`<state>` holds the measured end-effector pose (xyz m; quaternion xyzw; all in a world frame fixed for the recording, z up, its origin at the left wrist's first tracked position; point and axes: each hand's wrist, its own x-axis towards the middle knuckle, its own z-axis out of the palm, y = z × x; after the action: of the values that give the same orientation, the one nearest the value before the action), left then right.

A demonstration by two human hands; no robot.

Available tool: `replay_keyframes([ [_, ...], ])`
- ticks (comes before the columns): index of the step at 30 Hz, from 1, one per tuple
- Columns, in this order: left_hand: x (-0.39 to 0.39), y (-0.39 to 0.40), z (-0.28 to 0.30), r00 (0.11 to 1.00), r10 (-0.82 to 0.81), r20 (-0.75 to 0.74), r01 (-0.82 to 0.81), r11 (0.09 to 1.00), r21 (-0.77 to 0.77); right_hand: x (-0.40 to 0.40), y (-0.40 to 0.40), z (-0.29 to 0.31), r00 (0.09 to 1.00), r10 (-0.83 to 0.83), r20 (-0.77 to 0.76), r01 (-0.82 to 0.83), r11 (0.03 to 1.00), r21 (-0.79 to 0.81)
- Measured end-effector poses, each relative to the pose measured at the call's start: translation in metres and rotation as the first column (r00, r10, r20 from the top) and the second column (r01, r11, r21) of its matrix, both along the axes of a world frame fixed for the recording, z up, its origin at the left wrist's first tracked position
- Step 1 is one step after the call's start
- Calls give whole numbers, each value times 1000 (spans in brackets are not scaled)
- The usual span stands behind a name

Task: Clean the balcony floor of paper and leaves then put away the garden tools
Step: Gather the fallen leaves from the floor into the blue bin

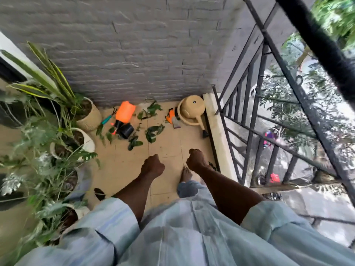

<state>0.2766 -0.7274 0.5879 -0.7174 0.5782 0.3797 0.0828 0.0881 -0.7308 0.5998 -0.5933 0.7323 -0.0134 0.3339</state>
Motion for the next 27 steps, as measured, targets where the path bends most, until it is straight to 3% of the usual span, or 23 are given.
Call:
replay_keyframes([
  [4,-23,-80,5,998,61,-32,-62,998,-5,-18,-89,6,999,35,-12,-35,999,20],
  [9,-39,-155,5,999,28,-42,-27,999,22,-30,-170,2,1000,31,0,-30,996,85],
  [19,-18,-290,-26,999,24,-30,-20,994,105,-32,-291,-23,992,-124,-21,126,980,155],
  [27,-3,-375,-100,999,23,-47,-14,982,190,-13,-371,-95,983,-184,5,178,955,236],
])
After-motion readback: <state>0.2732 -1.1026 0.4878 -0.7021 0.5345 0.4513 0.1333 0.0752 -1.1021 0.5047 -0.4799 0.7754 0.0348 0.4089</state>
